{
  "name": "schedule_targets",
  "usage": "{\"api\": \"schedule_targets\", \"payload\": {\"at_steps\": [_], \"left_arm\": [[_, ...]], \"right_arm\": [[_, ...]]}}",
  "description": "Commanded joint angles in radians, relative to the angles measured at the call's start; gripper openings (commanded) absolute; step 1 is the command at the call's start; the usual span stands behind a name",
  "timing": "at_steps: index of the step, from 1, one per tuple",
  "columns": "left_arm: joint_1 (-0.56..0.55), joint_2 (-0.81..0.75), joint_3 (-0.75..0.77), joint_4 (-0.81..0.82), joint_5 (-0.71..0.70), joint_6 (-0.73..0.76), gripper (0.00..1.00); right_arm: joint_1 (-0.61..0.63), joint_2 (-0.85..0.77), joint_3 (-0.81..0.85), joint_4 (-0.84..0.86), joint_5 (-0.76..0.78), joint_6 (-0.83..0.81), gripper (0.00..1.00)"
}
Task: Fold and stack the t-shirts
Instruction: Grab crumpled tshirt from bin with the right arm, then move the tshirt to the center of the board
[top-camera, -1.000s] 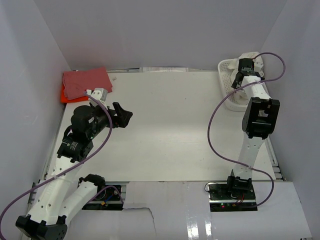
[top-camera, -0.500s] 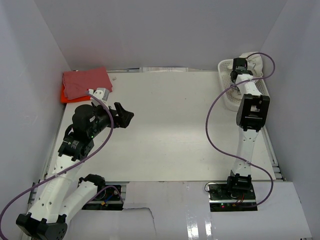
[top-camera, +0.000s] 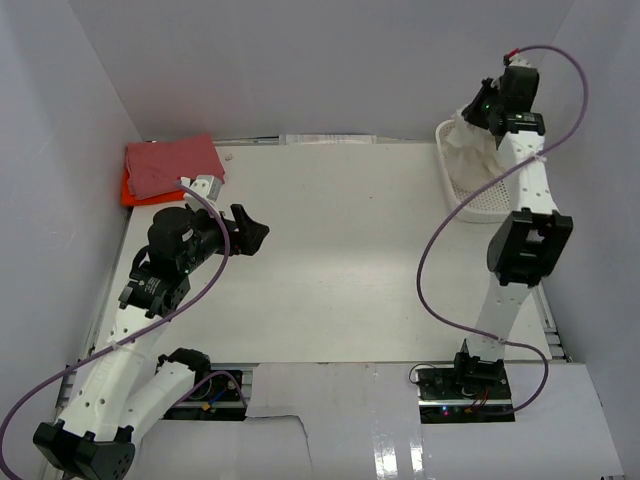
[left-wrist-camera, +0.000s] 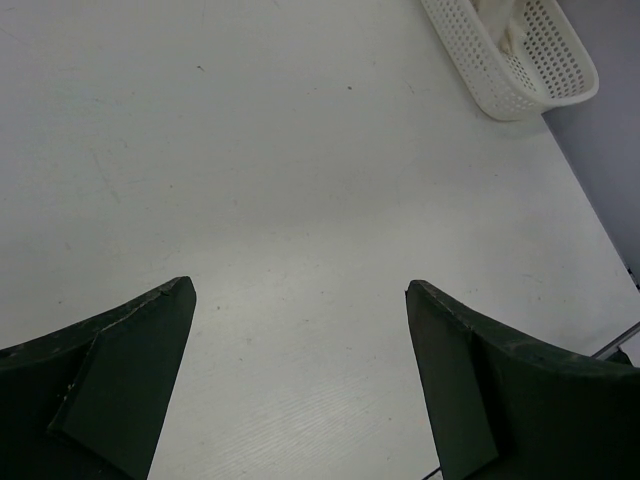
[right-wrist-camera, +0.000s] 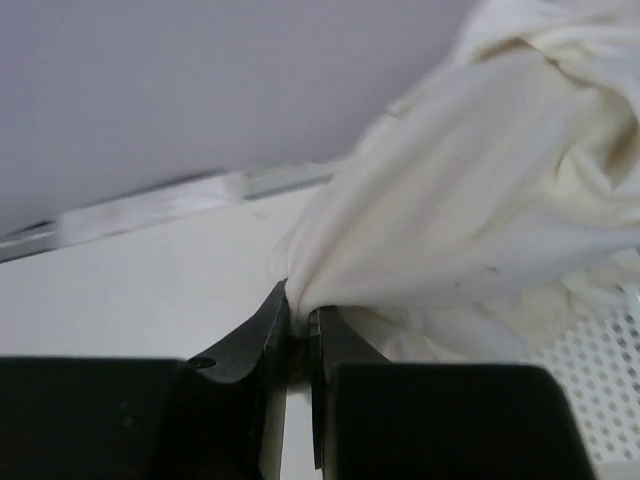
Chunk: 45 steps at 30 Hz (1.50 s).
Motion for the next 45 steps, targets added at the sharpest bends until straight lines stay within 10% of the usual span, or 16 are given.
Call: {"api": "schedule_targets", "payload": {"at_steps": [1, 7, 14, 19, 20, 21, 35, 45], "left_arm": [[-0.001, -0.006, -0.008, 0.016, 0.014, 0.013, 0.96], [-0.001, -0.008, -0.008, 0.017, 0.015, 0.013, 0.96], [-0.001, -0.011, -0.007, 0.019, 0.015, 0.013, 0.96], [-0.001, -0.008, -0.002, 0.019, 0.007, 0.015, 0.96], [-0.003, -0.007, -0.002, 0.019, 0.004, 0.013, 0.96], [-0.001, -0.011, -0.004, 0.019, 0.003, 0.015, 0.96], [-0.001, 0.012, 0.010, -0.014, -0.104, 0.001, 0.94], [-0.001, 0.080, 0.033, -0.058, -0.206, -0.042, 0.94]], "right_arm": [[0.005, -0.414, -0.129, 0.314, -0.542, 0.010, 0.08], [0.014, -0.680, -0.327, 0.399, -0.968, 0.151, 0.09], [0.115, -0.975, -0.825, 0.449, -1.105, 0.227, 0.22], [0.204, -0.980, -0.845, 0.120, -0.817, -0.015, 0.47], [0.224, -0.975, -0.842, 0.067, -0.765, -0.040, 0.92], [0.241, -0.969, -0.828, 0.036, -0.643, -0.057, 0.96], [0.977, -0.935, -1.196, -0.052, 0.162, -0.014, 0.90], [0.998, -0.987, -1.382, -0.093, 0.412, 0.236, 0.96]]}}
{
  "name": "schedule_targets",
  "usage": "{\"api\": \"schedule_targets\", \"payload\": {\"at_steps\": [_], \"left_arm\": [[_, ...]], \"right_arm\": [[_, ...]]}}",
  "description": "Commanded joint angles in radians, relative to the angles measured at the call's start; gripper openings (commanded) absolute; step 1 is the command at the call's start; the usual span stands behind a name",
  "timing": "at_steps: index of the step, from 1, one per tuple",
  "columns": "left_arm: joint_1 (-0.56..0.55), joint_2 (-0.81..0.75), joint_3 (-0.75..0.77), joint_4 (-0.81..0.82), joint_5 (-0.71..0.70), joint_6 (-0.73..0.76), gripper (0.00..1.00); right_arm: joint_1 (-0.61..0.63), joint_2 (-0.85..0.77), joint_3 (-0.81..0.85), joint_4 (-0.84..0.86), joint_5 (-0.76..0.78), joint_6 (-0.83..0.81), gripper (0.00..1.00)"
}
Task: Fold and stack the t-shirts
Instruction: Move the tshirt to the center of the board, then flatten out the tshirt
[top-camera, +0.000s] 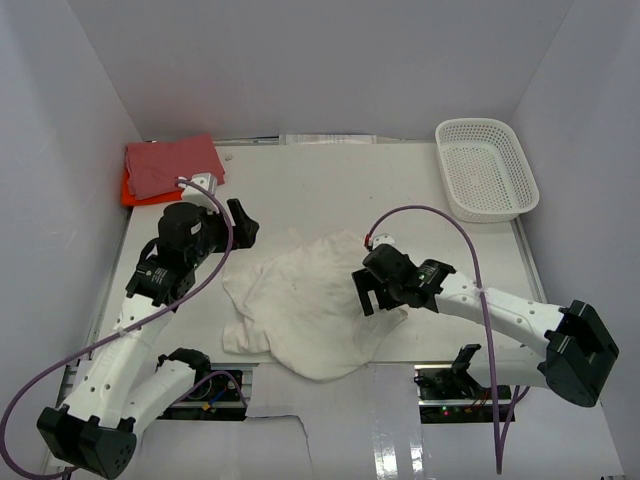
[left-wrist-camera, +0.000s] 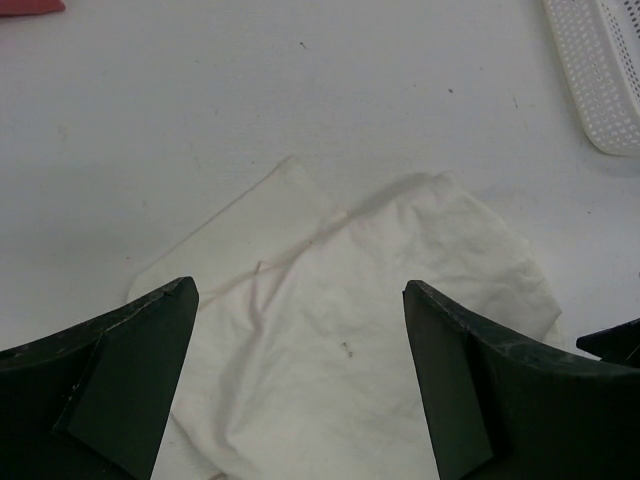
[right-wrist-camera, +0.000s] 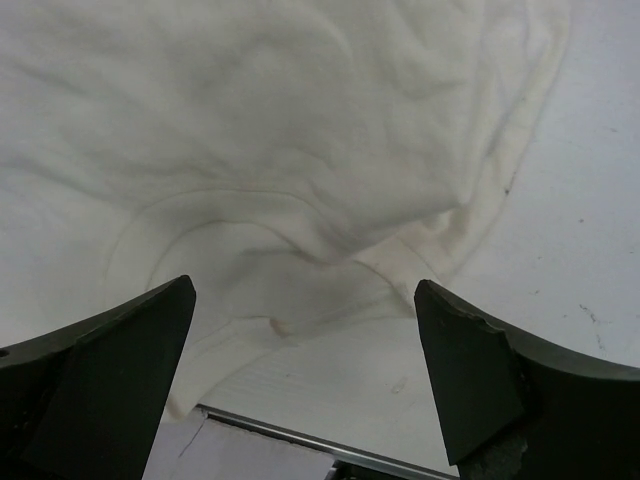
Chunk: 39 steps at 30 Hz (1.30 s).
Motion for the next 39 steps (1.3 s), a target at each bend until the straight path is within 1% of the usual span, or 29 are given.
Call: {"api": "schedule_targets", "payload": {"at_steps": [1, 5, 6, 8, 10, 11, 12, 13, 15, 17, 18, 22, 23, 25, 26, 27, 28, 29, 30, 31, 32, 34, 35, 36, 38, 39], "left_arm": [[-0.002, 0.034, 0.042, -0.016, 0.067, -0.006, 0.93], [-0.002, 0.123, 0.072, -0.034, 0.144, -0.022, 0.90], [-0.002, 0.139, 0.077, -0.037, 0.166, -0.024, 0.89], [-0.002, 0.171, 0.085, -0.040, 0.209, -0.030, 0.88], [-0.002, 0.177, 0.083, -0.039, 0.210, -0.029, 0.88], [-0.003, 0.176, 0.083, -0.039, 0.200, -0.024, 0.88], [-0.002, 0.173, 0.083, -0.043, 0.195, -0.019, 0.88], [-0.002, 0.170, 0.086, -0.048, 0.189, -0.015, 0.88], [-0.003, 0.165, 0.083, -0.054, 0.166, -0.009, 0.88], [-0.002, 0.157, 0.080, -0.054, 0.151, -0.006, 0.88], [-0.002, 0.156, 0.073, -0.053, 0.137, -0.009, 0.88], [-0.002, 0.154, 0.051, -0.039, 0.132, -0.009, 0.89], [-0.002, 0.156, 0.051, -0.039, 0.134, -0.010, 0.89], [-0.002, 0.156, 0.046, -0.039, 0.132, -0.006, 0.89], [-0.003, 0.153, 0.045, -0.040, 0.129, -0.004, 0.89], [-0.003, 0.151, 0.045, -0.039, 0.129, -0.004, 0.89], [-0.002, 0.148, 0.043, -0.039, 0.126, -0.002, 0.89], [-0.002, 0.148, 0.042, -0.039, 0.124, 0.001, 0.89], [-0.002, 0.147, 0.040, -0.040, 0.123, 0.001, 0.89], [-0.002, 0.145, 0.039, -0.042, 0.120, 0.001, 0.89], [-0.002, 0.147, 0.040, -0.042, 0.121, 0.001, 0.89], [-0.003, 0.148, 0.040, -0.040, 0.121, 0.002, 0.89], [-0.002, 0.148, 0.040, -0.042, 0.121, 0.002, 0.89], [-0.002, 0.150, 0.040, -0.042, 0.121, 0.002, 0.89], [-0.002, 0.153, 0.040, -0.042, 0.120, 0.004, 0.89], [-0.002, 0.153, 0.040, -0.040, 0.118, 0.004, 0.89]], "right_arm": [[-0.014, -0.064, -0.010, 0.015, 0.140, 0.095, 0.95], [-0.051, -0.035, 0.001, 0.018, 0.218, 0.095, 0.96], [-0.062, -0.012, 0.007, 0.022, 0.258, 0.093, 0.96], [-0.095, 0.018, 0.025, 0.050, 0.284, 0.061, 0.98], [-0.144, 0.033, 0.047, 0.125, 0.298, 0.035, 0.96], [-0.167, 0.041, 0.053, 0.159, 0.275, 0.007, 0.96], [-0.192, 0.064, 0.061, 0.221, 0.208, -0.048, 0.96], [-0.241, 0.080, 0.079, 0.246, 0.179, -0.066, 0.96], [-0.293, 0.139, 0.102, 0.304, 0.095, -0.129, 0.96], [-0.315, 0.180, 0.151, 0.320, 0.045, -0.154, 0.97], [-0.322, 0.218, 0.165, 0.328, -0.028, -0.166, 0.97], [-0.338, 0.304, 0.231, 0.367, -0.174, -0.180, 1.00], [-0.338, 0.340, 0.258, 0.369, -0.229, -0.180, 1.00], [-0.338, 0.377, 0.281, 0.374, -0.277, -0.180, 0.99], [-0.338, 0.407, 0.306, 0.372, -0.336, -0.180, 0.95], [-0.338, 0.418, 0.312, 0.377, -0.355, -0.180, 0.94], [-0.338, 0.427, 0.317, 0.383, -0.372, -0.179, 0.83], [-0.338, 0.449, 0.332, 0.384, -0.386, -0.179, 0.75], [-0.339, 0.456, 0.340, 0.383, -0.389, -0.179, 0.59], [-0.339, 0.464, 0.347, 0.383, -0.388, -0.177, 0.26], [-0.341, 0.478, 0.357, 0.380, -0.383, -0.175, 0.19], [-0.345, 0.484, 0.390, 0.372, -0.355, -0.179, 0.17], [-0.353, 0.496, 0.410, 0.363, -0.310, -0.180, 0.17], [-0.379, 0.504, 0.433, 0.333, -0.293, -0.180, 0.17], [-0.423, 0.542, 0.525, 0.302, -0.303, -0.176, 0.13], [-0.469, 0.555, 0.559, 0.285, -0.323, -0.174, 0.13]]}}
